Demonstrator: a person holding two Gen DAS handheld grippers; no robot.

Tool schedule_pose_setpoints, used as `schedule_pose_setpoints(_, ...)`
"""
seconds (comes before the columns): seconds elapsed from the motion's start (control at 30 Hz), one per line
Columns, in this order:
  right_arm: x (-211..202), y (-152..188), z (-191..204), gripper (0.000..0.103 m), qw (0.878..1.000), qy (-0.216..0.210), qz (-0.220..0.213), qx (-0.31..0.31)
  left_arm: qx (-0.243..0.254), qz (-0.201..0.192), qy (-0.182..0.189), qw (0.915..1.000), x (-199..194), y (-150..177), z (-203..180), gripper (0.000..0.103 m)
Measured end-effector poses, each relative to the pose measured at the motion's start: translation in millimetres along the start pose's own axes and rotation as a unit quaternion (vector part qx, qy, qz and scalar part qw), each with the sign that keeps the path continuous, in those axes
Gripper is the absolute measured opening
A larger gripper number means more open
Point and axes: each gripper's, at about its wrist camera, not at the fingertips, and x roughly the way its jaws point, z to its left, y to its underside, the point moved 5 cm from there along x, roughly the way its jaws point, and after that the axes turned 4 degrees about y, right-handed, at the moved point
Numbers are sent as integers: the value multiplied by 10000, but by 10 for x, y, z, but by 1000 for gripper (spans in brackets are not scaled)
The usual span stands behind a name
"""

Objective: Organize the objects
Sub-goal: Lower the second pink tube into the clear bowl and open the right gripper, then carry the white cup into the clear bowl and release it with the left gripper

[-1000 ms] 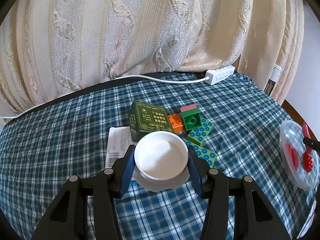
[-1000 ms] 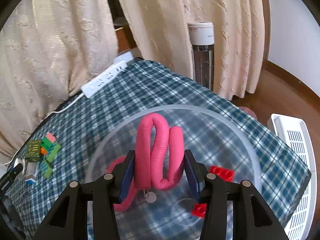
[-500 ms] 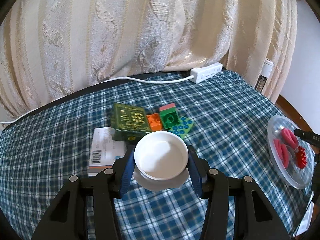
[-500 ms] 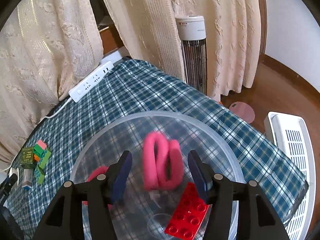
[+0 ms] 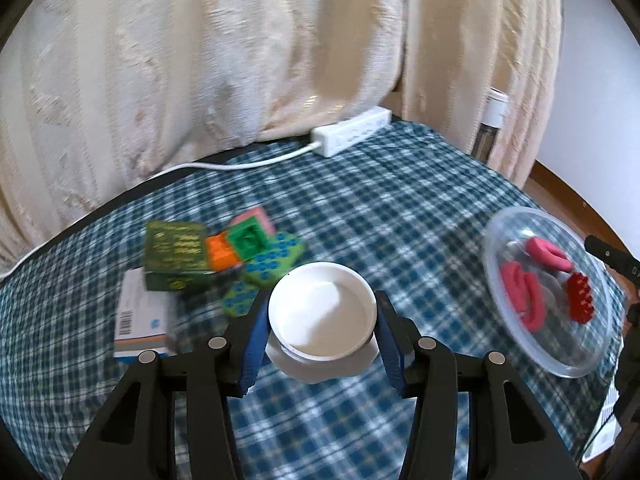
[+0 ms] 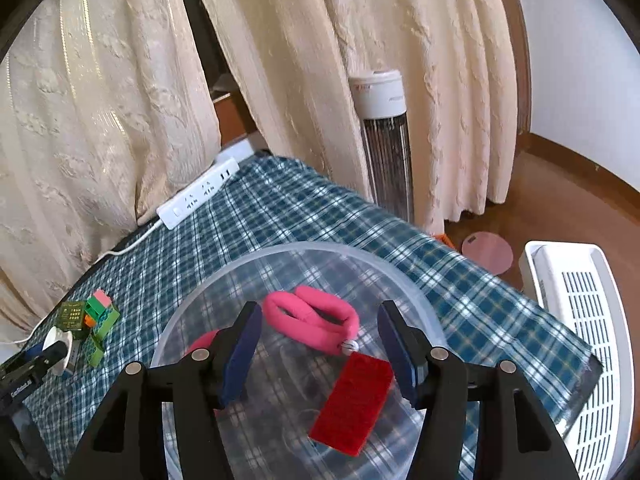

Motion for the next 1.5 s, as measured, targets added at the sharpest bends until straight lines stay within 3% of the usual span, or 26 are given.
schedule_pose_setpoints(0.33, -171, 8, -160, 64, 9995, -23, -318, 41, 418, 40, 451, 9981, 7, -65, -724, 51)
schedule_pose_setpoints(0.87, -245, 109, -380, 64, 9989, -60, -356, 309, 1078, 251, 1306, 9852, -17, 37, -1764, 51)
schedule_pose_setpoints(1.1, -274, 125, -420, 64, 9987, -68, -372, 343, 1167, 367, 1472, 9815, 42, 95, -1956, 53)
schedule_pose_setpoints(1.17, -270, 130, -421, 64, 9987, -74, -360, 351, 1124, 427, 1498, 9814, 67, 116, -1961, 69)
schedule_pose_setpoints(1.2, -271, 135, -421, 64, 9987, -76, -356, 356, 1089, 419, 1495, 9819, 70, 121, -1951, 70)
schedule_pose_setpoints(1.5, -302, 160, -366, 64, 9987, -119, -359, 332, 1015, 319, 1220, 9868, 74, 144, -1773, 70)
